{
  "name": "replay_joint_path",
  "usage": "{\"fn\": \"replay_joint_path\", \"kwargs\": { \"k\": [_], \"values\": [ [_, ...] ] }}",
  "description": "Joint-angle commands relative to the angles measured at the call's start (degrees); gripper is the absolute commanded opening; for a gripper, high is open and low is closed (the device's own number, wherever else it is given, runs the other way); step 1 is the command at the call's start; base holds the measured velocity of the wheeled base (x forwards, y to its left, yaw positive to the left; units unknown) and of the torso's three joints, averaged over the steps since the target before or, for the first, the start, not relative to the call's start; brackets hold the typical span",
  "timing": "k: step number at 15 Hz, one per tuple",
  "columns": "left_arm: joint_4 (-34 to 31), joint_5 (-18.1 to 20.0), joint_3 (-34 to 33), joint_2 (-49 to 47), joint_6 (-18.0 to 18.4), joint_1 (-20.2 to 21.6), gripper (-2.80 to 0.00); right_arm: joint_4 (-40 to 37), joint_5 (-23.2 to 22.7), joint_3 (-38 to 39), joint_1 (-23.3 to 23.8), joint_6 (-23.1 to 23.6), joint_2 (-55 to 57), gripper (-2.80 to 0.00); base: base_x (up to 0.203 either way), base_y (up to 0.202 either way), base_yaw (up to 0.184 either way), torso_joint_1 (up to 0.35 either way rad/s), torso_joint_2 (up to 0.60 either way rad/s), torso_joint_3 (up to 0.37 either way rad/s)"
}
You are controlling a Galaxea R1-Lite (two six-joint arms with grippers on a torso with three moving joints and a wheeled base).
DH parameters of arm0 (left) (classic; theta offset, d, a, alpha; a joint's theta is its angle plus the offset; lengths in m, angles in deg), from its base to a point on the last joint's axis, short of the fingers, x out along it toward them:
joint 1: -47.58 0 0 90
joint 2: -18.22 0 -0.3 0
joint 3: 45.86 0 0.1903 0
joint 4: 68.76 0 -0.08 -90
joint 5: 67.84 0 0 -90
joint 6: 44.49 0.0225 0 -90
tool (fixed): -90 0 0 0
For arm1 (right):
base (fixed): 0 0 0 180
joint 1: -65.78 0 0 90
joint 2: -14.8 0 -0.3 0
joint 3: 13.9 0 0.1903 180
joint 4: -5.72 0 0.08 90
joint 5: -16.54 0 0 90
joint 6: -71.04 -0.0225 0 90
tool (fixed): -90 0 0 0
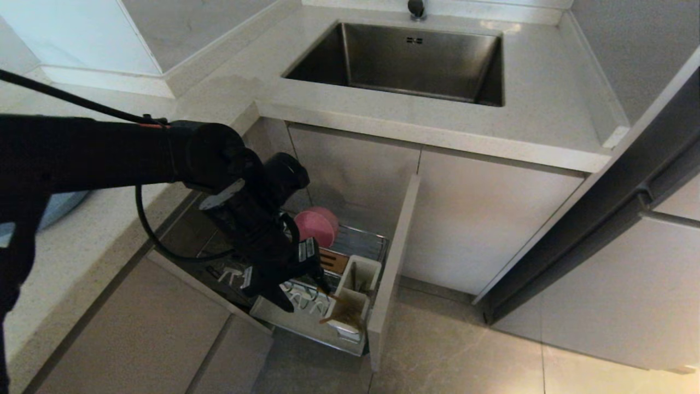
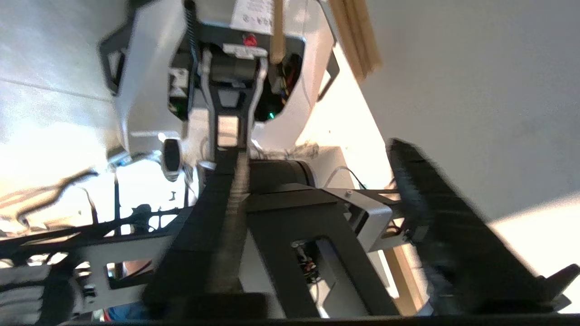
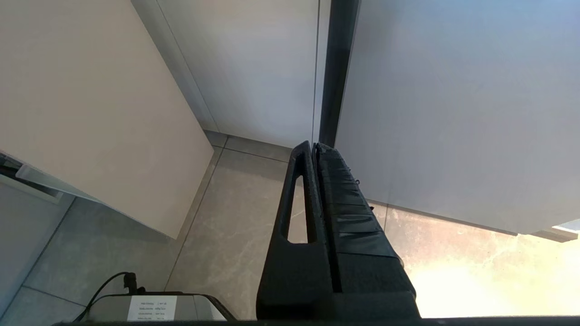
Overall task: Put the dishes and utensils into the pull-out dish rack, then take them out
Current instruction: Pick up the fork and place it in the cupboard
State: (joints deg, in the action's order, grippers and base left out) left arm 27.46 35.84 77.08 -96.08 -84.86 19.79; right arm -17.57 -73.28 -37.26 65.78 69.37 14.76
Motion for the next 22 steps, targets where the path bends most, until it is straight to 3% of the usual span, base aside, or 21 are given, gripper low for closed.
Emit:
{"fn": "replay_joint_path", "kwargs": {
  "k": [1, 4, 7, 12, 14, 16, 18, 22],
  "values": [
    [-0.3, -0.9, -2.0, 6.6, -0.6, 0.0, -2.80, 0.0, 0.0, 0.0, 0.0, 0.0, 0.0, -2.80, 0.000, 0.000, 0.000, 0.000, 0.00, 0.000],
    [-0.7, -1.8, -3.9, 12.5, -0.8, -0.1, -2.80, 0.0, 0.0, 0.0, 0.0, 0.0, 0.0, -2.80, 0.000, 0.000, 0.000, 0.000, 0.00, 0.000],
    [-1.4, -5.2, -4.5, 20.3, -0.7, -0.5, -2.80, 0.0, 0.0, 0.0, 0.0, 0.0, 0.0, -2.80, 0.000, 0.000, 0.000, 0.000, 0.00, 0.000],
    [-1.4, -18.0, -3.8, 30.6, -0.2, 0.8, -2.80, 0.0, 0.0, 0.0, 0.0, 0.0, 0.0, -2.80, 0.000, 0.000, 0.000, 0.000, 0.00, 0.000],
    [-1.4, -23.4, -2.7, 34.1, 2.6, 3.7, -2.80, 0.0, 0.0, 0.0, 0.0, 0.0, 0.0, -2.80, 0.000, 0.000, 0.000, 0.000, 0.00, 0.000],
    [-1.1, -26.0, -1.6, 36.7, 6.8, 8.5, -2.80, 0.0, 0.0, 0.0, 0.0, 0.0, 0.0, -2.80, 0.000, 0.000, 0.000, 0.000, 0.00, 0.000],
    [-0.9, -26.7, -0.2, 39.0, 13.2, 17.1, -2.80, 0.0, 0.0, 0.0, 0.0, 0.0, 0.0, -2.80, 0.000, 0.000, 0.000, 0.000, 0.00, 0.000],
    [2.7, -23.7, 1.1, 43.0, 27.3, 36.5, -2.80, 0.0, 0.0, 0.0, 0.0, 0.0, 0.0, -2.80, 0.000, 0.000, 0.000, 0.000, 0.00, 0.000]
  ]
}}
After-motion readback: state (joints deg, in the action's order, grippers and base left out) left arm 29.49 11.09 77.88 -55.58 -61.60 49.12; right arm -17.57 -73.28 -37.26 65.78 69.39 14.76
